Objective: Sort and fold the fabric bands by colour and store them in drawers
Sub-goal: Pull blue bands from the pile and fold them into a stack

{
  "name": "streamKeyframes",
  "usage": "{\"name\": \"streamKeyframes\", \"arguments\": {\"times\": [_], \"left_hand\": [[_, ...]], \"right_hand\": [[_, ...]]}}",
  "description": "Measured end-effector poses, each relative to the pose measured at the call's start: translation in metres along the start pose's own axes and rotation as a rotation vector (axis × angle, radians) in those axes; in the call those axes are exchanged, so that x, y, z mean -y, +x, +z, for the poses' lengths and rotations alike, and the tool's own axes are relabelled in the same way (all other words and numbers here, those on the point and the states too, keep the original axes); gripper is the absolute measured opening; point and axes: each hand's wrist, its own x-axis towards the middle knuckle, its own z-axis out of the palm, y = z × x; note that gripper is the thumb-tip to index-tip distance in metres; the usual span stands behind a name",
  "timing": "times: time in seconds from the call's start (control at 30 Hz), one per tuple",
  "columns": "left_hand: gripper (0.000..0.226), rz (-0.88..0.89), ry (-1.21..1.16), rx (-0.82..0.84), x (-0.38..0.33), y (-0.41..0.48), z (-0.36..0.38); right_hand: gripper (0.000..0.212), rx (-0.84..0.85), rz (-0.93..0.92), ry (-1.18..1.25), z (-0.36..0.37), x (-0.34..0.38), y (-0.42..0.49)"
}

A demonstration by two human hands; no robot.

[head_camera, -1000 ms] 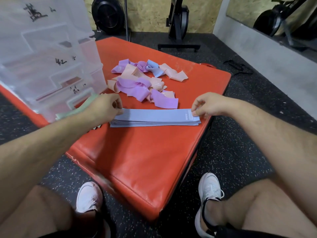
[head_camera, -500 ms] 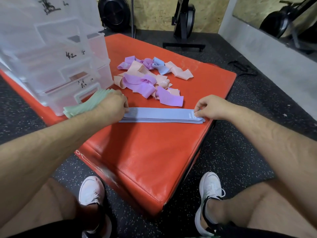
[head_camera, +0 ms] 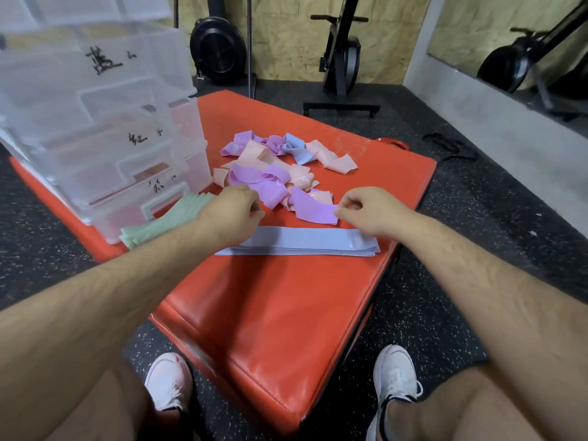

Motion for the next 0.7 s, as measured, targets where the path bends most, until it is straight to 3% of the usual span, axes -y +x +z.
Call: {"name": "streamKeyframes", "arguments": {"times": [0.17,0.23,0.3,0.4,0.53,0.7], "left_hand": [[0.028,0.052,-0.150,0.005,-0.023,0.034,-0.002],[0.021,0.032,-0.156,0.033,-0.030,0.054,-0.002],[0.016,0.006,-0.163,0.051,-0.034,0.076,0.003],[0.027,-0.008,-0.085,0.098,-0.036,0.115,0.018],[0.030,-0.027,0.022,0.188,-0.038,0.161,0.035],[0.027,-0.136,-0.091,0.354,-0.038,0.195,0.054]], "right_hand": [[0.012,-0.108,-0.083,0.111,0.006,0.020,0.026],[0.012,-0.136,-0.101,0.148,0.007,0.022,0.042],[0.018,-0.167,-0.101,0.159,0.008,0.020,0.061],[0.031,-0.213,-0.069,0.123,0.012,0.009,0.088],[0.035,-0.198,0.003,0.121,0.023,-0.004,0.115],[0.038,-0.154,0.046,0.124,0.029,-0.013,0.133]]}}
